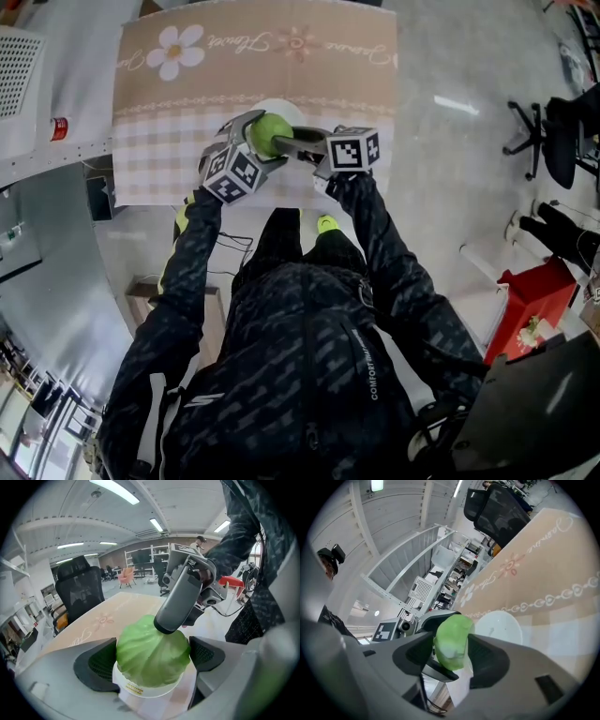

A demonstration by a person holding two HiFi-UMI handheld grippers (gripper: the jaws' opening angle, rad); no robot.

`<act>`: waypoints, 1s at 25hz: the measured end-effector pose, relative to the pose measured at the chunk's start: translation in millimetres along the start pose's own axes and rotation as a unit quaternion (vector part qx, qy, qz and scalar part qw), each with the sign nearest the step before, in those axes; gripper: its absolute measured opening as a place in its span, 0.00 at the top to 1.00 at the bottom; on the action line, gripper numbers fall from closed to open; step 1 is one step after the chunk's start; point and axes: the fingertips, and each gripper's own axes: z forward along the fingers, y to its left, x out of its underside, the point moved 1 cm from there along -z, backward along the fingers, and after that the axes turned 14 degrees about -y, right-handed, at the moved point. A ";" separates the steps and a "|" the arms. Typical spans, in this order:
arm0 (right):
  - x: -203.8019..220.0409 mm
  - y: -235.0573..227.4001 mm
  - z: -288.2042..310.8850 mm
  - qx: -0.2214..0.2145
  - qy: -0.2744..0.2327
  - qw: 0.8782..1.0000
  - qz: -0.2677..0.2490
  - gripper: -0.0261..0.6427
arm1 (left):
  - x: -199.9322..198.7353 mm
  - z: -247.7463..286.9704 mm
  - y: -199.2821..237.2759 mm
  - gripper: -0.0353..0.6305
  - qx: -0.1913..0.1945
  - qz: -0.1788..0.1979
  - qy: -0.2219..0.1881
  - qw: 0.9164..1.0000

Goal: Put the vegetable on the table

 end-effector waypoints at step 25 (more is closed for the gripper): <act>9.0 -36.0 6.2 0.056 0.003 0.998 0.029 0.61 | 32.6 17.8 10.2 0.24 0.024 0.087 0.112 0.990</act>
